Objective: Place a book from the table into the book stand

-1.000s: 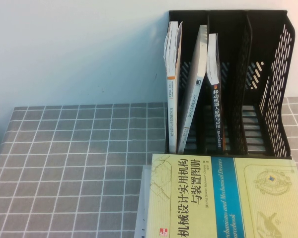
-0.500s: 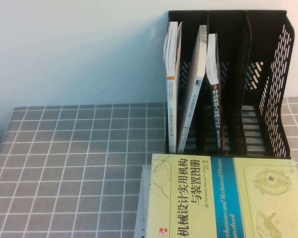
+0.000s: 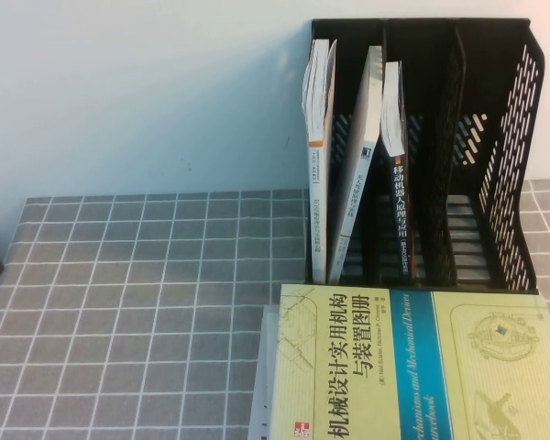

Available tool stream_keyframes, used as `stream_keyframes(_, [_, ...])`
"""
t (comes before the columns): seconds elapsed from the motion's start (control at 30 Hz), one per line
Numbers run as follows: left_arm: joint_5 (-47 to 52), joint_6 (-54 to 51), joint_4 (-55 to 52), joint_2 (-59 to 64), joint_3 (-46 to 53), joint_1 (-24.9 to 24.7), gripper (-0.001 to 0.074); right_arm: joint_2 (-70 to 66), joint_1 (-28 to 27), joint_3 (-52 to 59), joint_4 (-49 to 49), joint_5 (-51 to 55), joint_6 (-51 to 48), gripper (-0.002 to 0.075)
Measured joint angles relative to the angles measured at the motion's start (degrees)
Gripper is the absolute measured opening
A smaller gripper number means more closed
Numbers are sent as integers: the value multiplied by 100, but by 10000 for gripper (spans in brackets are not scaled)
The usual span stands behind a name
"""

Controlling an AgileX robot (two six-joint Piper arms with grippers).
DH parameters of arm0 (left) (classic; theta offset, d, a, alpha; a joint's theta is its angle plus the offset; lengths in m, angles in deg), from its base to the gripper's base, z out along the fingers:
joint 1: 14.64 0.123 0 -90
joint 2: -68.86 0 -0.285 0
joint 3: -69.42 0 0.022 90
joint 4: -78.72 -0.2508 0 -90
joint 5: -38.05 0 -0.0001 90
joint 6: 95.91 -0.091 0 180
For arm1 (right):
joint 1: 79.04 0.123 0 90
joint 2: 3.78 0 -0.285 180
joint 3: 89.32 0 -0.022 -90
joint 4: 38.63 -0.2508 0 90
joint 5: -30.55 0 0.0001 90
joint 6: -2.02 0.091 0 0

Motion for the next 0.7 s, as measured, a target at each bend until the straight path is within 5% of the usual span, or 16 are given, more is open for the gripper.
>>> stream_keyframes(0.37, [109,-340,797,868,-19,0,-3,-1524,571,0,1300,1408,1347,-3])
stream_keyframes(0.7, [346,-3195,3261,2208,-19,0,-3,-3465,604,0,592,1408,1195,-3])
